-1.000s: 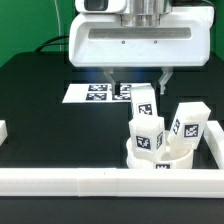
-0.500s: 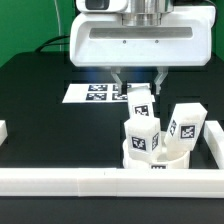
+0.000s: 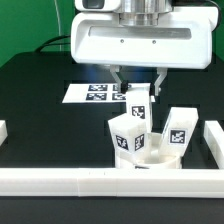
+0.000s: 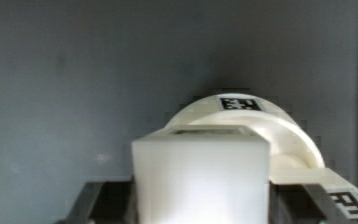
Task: Assemble stool
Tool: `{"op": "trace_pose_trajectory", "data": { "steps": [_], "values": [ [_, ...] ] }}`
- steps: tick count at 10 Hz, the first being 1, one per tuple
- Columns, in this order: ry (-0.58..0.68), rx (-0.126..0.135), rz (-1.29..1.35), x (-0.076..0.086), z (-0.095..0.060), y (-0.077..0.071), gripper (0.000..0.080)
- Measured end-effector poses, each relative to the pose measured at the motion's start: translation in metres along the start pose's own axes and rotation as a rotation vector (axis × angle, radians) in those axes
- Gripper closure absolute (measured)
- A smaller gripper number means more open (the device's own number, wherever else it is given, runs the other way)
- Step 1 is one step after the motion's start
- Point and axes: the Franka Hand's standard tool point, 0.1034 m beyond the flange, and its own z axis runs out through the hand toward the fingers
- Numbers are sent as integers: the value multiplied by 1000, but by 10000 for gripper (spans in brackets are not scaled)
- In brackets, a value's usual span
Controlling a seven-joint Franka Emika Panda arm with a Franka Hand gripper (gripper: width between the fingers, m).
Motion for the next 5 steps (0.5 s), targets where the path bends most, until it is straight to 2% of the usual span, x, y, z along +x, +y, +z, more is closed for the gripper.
{"op": "trace_pose_trajectory", "data": {
  "steps": [2, 5],
  "values": [
    [-2, 7, 245, 0, 0, 0, 458],
    [0, 7, 384, -1, 0, -4, 458]
  ]
}}
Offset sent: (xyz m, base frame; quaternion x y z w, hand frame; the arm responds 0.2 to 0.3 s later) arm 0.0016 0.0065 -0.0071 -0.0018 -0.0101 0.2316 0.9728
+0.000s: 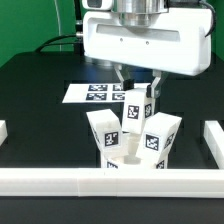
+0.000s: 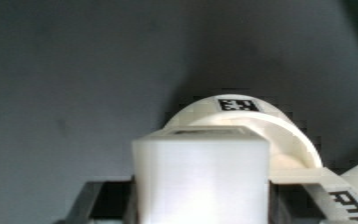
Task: Assemble stool
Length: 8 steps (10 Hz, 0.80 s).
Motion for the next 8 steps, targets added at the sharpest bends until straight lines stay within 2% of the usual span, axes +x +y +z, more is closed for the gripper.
{"op": "trace_pose_trajectory", "data": {
  "steps": [2, 3, 4, 5, 6, 8],
  "values": [
    [1, 0, -4, 0, 0, 0, 458],
    [1, 0, -4, 0, 0, 0, 304],
    [1, 0, -4, 0, 0, 0, 200],
    [17, 6, -25, 3, -1, -1, 200],
    [37, 9, -42, 5, -1, -4, 159],
    [69, 17, -55, 6, 2, -9, 152]
  ]
}}
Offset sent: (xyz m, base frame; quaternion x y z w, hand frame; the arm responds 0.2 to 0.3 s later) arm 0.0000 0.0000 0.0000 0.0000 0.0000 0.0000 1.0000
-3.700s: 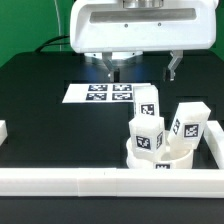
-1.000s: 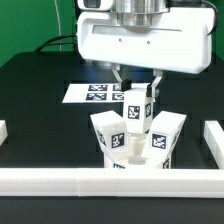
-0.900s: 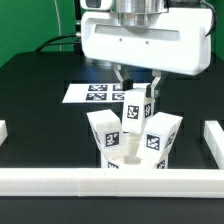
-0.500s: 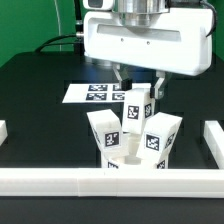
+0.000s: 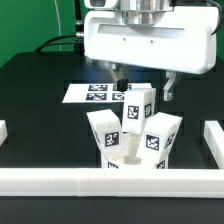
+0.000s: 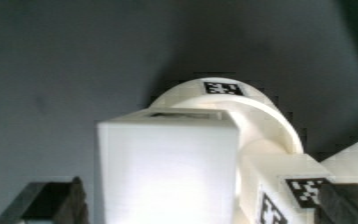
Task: Assemble stool
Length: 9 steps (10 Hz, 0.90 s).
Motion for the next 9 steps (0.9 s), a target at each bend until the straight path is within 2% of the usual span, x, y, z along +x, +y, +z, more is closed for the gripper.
{"op": "trace_pose_trajectory", "data": {
  "steps": [4, 6, 7, 8, 9],
  "values": [
    [6, -4, 1, 2, 4, 4, 150],
    [5, -4, 1, 2, 4, 4, 177],
    [5, -4, 1, 2, 4, 4, 355],
    [6, -4, 1, 2, 4, 4, 355],
    [6, -4, 1, 2, 4, 4, 461]
  ]
}}
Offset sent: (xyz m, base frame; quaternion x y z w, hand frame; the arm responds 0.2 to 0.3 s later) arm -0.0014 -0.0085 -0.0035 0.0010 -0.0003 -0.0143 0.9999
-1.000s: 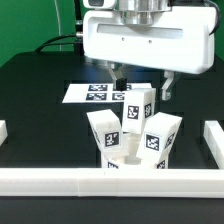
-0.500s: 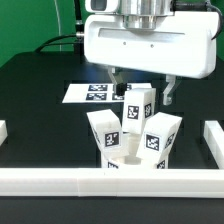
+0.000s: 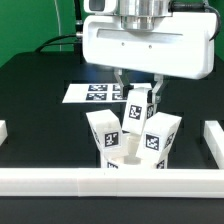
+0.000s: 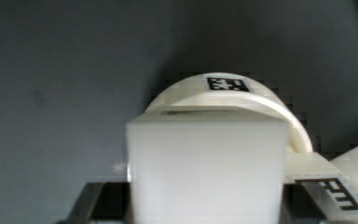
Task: Assemble stool
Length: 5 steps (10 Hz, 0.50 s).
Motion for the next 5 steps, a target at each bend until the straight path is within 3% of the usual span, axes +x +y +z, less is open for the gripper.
{"op": "trace_pose_trajectory", "data": {
  "steps": [5],
  "values": [
    [-6, 2, 39, 2, 0, 2, 461]
  ]
}}
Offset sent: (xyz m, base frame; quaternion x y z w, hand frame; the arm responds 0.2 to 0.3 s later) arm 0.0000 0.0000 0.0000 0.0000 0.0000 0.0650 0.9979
